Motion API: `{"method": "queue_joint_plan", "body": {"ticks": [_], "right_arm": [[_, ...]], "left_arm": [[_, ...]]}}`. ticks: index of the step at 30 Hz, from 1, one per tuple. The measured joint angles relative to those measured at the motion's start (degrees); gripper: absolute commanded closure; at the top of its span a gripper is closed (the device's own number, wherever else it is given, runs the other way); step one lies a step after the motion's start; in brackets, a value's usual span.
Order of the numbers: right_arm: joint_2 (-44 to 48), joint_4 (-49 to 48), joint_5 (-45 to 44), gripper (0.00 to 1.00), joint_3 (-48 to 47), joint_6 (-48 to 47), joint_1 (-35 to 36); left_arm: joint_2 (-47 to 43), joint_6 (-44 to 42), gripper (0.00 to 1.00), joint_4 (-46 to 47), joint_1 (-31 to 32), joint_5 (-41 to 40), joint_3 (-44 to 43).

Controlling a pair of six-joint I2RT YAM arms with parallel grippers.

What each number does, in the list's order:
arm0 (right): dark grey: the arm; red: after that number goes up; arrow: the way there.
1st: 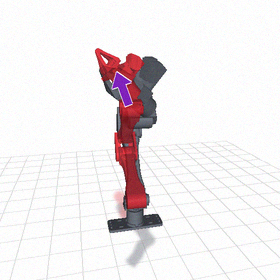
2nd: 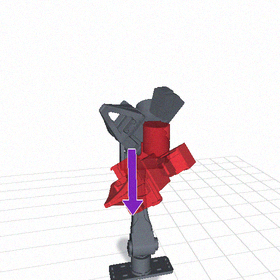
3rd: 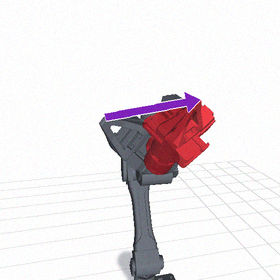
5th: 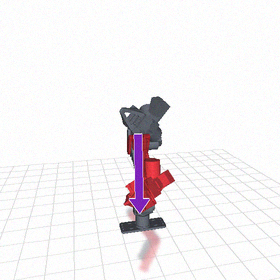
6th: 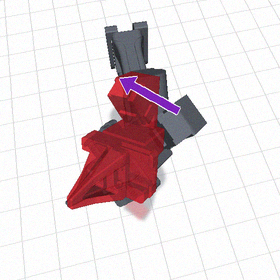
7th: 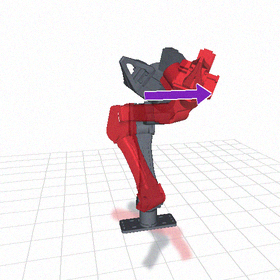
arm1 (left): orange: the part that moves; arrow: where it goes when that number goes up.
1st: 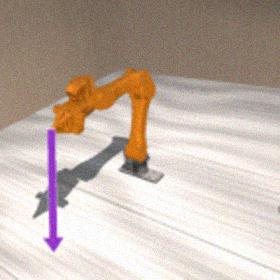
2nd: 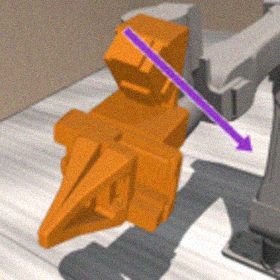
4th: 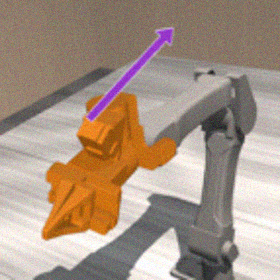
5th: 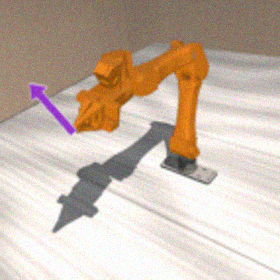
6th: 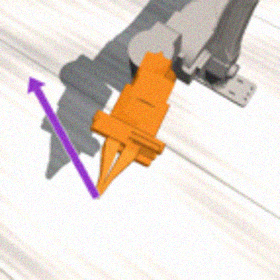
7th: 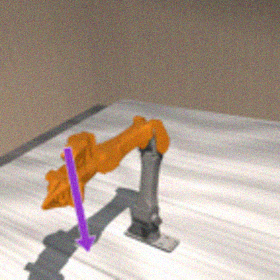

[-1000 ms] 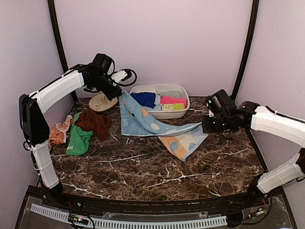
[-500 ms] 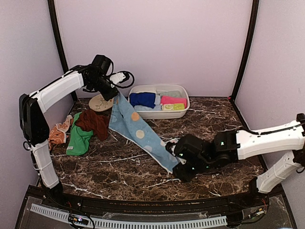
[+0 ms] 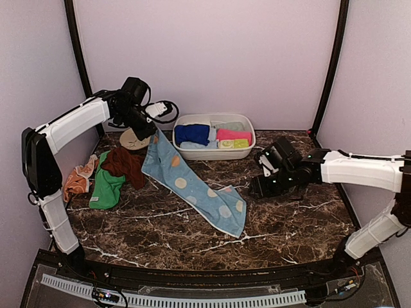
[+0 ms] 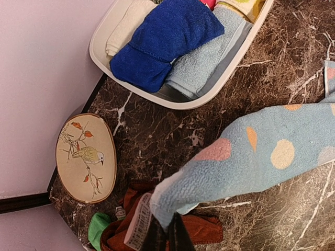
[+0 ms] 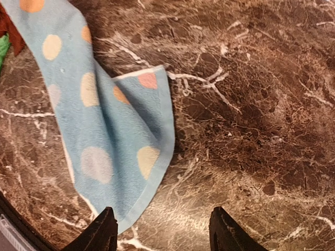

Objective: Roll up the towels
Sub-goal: Flatten out the towel at the center of the board.

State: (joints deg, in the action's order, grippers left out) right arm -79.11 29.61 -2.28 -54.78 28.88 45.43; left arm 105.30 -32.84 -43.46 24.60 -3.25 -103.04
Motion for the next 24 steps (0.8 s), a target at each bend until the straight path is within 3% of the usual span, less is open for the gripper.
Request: {"method": "queue_joint_plan", "body": {"ticks": [13, 24], "right_arm": [[-27.06, -3.96, 5.75, 0.46, -15.23, -7.41, -6.16], [-37.16, -4.11, 9.55, 0.54, -24.09, -11.30, -6.16]], "left_arm": [[-0.83, -0.59, 1.00, -0.04, 0.00, -0.04, 1.36], [-2.62, -1.66, 1.00, 0.02, -0.02, -1.18, 3.93]]}}
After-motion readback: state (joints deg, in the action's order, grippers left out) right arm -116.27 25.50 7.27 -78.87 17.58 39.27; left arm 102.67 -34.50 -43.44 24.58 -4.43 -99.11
